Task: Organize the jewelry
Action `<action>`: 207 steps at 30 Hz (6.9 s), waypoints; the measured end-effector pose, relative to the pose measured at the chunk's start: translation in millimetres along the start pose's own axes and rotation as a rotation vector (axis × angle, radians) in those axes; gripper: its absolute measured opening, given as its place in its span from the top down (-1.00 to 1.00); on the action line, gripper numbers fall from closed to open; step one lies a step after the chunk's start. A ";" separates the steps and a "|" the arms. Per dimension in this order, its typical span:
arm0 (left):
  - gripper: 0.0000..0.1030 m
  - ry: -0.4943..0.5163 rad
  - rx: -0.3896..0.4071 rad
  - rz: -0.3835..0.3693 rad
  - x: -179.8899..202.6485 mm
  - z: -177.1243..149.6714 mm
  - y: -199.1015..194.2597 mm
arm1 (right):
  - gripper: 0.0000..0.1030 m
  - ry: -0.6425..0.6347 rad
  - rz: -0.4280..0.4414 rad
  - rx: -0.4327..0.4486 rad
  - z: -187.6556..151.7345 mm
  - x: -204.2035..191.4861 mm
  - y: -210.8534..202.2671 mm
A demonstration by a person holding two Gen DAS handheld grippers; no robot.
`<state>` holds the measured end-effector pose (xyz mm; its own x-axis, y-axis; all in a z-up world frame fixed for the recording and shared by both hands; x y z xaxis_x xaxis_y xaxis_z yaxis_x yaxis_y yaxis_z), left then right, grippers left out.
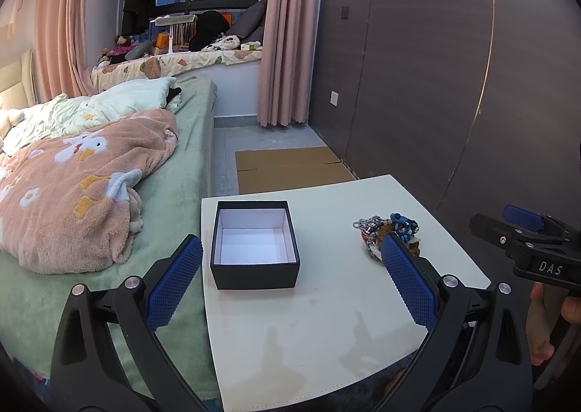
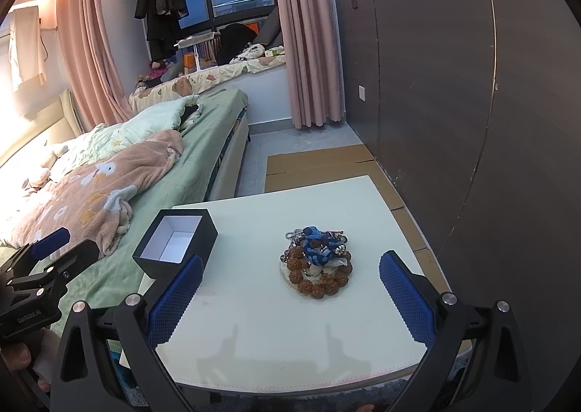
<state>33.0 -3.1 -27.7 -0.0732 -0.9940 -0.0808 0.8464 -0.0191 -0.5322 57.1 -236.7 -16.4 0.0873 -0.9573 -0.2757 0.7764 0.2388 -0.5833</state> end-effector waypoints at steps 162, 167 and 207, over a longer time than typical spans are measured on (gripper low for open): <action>0.04 -0.394 -0.125 -0.265 -97.7 13.0 116.6 | -0.71 0.405 0.302 -0.387 -9.1 -59.9 173.4; -0.34 -0.372 -0.109 -0.210 -90.9 15.7 114.8 | -0.72 0.445 0.290 -0.355 3.5 -34.3 160.9; -0.12 -0.142 -0.394 -0.418 96.5 -2.7 218.4 | -0.14 0.652 0.061 -0.449 1.6 103.5 166.4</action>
<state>209.4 -102.9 -154.0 -0.2646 -0.9157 0.3024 0.4992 -0.3983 -0.7695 196.3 -296.3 -140.8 -0.3694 -0.6849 -0.6280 0.4441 0.4635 -0.7668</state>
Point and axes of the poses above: each gripper's, at about its wrist camera, not at the fingertips, and y roughly the way its jaws point, x to its right, z to its top, the point moved 4 cm from there along y, roughly the way its jaws point, and after that the axes turned 11 degrees about y, right-handed, at the moved point
